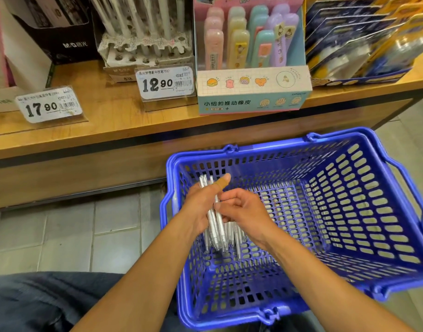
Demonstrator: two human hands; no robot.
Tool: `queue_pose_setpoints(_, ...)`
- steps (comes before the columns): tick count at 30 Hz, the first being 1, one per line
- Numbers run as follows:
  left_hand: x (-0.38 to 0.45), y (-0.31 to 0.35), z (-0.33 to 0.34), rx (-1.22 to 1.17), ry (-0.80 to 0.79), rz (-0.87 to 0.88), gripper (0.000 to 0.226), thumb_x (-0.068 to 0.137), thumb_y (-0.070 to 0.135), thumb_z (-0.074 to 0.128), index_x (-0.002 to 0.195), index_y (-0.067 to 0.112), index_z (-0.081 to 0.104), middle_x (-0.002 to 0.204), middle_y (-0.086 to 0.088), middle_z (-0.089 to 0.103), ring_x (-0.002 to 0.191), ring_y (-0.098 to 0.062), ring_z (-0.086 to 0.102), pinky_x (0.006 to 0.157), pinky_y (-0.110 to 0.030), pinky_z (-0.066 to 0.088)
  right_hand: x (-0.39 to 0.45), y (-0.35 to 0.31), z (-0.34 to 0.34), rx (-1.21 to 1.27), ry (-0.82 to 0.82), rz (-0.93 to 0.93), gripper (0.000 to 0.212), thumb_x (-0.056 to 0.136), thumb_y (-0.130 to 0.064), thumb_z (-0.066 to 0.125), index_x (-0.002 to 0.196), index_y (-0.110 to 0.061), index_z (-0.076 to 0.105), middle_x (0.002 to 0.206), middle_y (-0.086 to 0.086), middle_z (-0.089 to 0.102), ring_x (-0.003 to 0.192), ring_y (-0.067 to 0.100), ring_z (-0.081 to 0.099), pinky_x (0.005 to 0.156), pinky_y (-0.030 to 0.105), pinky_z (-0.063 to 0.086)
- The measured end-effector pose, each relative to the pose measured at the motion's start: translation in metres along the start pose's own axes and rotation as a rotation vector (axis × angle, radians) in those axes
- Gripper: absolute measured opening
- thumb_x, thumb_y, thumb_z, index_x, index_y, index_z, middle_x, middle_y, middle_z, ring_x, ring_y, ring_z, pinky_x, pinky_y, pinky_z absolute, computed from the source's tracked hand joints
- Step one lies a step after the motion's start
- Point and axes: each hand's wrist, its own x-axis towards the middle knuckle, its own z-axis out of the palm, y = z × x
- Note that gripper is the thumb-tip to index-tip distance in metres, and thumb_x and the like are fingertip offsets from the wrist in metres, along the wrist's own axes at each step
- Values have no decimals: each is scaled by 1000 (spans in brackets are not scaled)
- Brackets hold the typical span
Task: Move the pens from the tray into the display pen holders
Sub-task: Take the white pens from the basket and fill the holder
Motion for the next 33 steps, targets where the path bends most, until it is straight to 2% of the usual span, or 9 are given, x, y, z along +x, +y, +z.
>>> queue_pose_setpoints(5,7,-4,-3,30,82,16,78,81,19,79,144,9,34,127,-21,61,116,-38,62,94,-53,53,15,3,-15,92,-118,41,24,78,-16,77,95,-5,66,76,9,71,64,18,66,60,25,54)
queue_pose_setpoints(8,7,-2,-6,59,88,31,43,87,14,73,124,3,53,84,-9,62,65,-17,64,53,-30,54,44,21,-40,-21,27,138,5,90,-13,67,91,-9,66,83,11,70,66,17,65,62,27,55)
queue_pose_setpoints(10,8,-3,-9,60,88,23,20,89,9,71,103,8,56,76,-7,59,53,-13,58,47,-27,49,64,43,-59,-227,212,225,9,93,-6,60,84,-7,62,82,11,65,65,18,61,66,29,57)
queue_pose_setpoints(15,11,-3,-9,51,106,23,28,91,7,69,84,19,44,84,-7,63,61,-14,60,52,-28,52,89,95,-78,-692,272,378,17,96,-10,55,79,-11,52,79,6,55,84,28,60,96,43,50)
queue_pose_setpoints(18,10,-1,-9,41,97,16,18,92,10,69,92,14,51,81,-6,63,60,-14,61,55,-30,53,96,107,-71,-846,304,413,18,94,-14,60,80,-11,49,76,8,56,73,27,56,76,37,54)
queue_pose_setpoints(21,11,-1,-10,24,91,6,17,92,12,68,98,12,52,80,-6,62,58,-14,61,52,-27,54,99,115,-61,-933,316,449,37,91,-22,66,117,-1,49,103,16,66,91,31,64,64,30,46)
queue_pose_setpoints(26,10,-2,-11,9,70,-30,17,93,11,67,104,11,54,84,-8,60,59,-16,63,51,-28,54,98,117,-59,-901,349,464,54,91,-26,68,131,1,44,110,16,66,95,31,65,63,29,47)
queue_pose_setpoints(29,9,-3,-11,12,65,-27,17,93,8,66,93,15,50,84,-9,59,56,-15,59,51,-30,53,99,118,-64,-913,250,487,48,91,-29,67,128,-1,53,115,16,65,95,30,64,71,31,51)
queue_pose_setpoints(33,6,-2,-11,4,54,-28,22,93,6,65,106,10,48,83,-11,59,48,-14,53,48,-29,51,93,112,-64,-945,166,485,30,95,-22,62,117,-1,59,108,17,66,93,31,65,74,34,53)
